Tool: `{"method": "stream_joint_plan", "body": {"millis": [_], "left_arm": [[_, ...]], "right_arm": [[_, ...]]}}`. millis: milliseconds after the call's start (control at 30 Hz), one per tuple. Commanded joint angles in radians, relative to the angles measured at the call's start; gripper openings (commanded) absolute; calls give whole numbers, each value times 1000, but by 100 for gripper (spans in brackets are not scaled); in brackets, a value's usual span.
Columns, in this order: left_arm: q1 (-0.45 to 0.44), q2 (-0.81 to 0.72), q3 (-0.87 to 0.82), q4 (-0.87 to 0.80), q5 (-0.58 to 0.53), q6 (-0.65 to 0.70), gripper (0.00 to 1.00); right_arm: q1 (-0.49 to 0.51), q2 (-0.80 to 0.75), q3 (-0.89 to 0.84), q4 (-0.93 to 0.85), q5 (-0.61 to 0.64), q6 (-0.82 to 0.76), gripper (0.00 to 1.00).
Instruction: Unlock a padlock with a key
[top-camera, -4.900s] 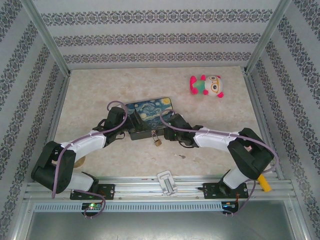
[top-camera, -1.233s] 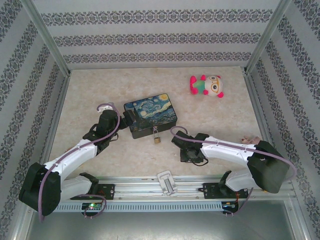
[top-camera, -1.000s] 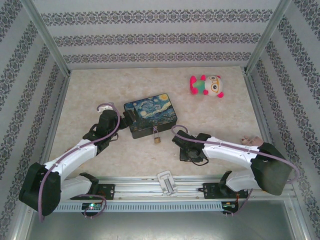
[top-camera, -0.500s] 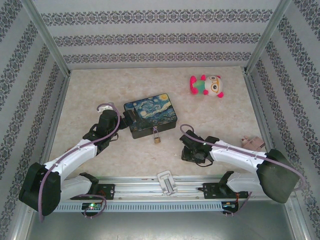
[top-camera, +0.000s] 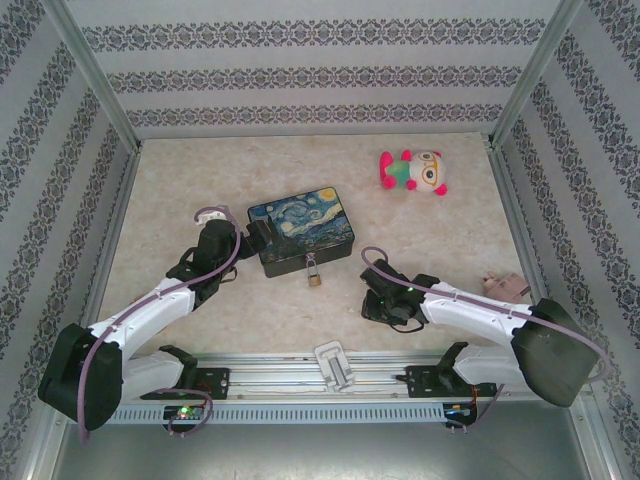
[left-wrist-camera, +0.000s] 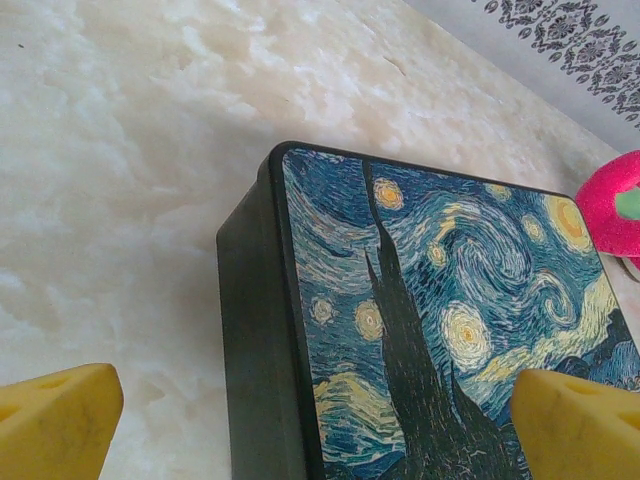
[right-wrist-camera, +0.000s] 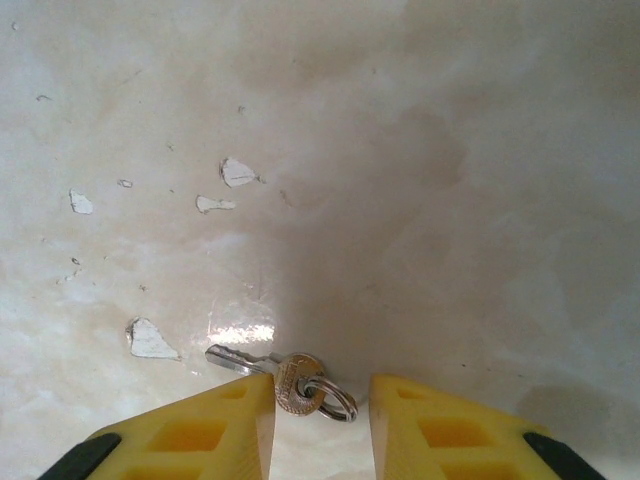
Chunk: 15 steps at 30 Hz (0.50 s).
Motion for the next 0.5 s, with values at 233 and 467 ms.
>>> {"method": "stream_joint_plan", "body": {"millis": [233,467], "left_arm": [[-11,-4,-2,20,-9,1,99],[-12,-4,-3,21,-11,2,99]], "right_arm": [[-11,21,-13,3,-10,3,28],[-9,24,-5,5,-11,-5,21]]}}
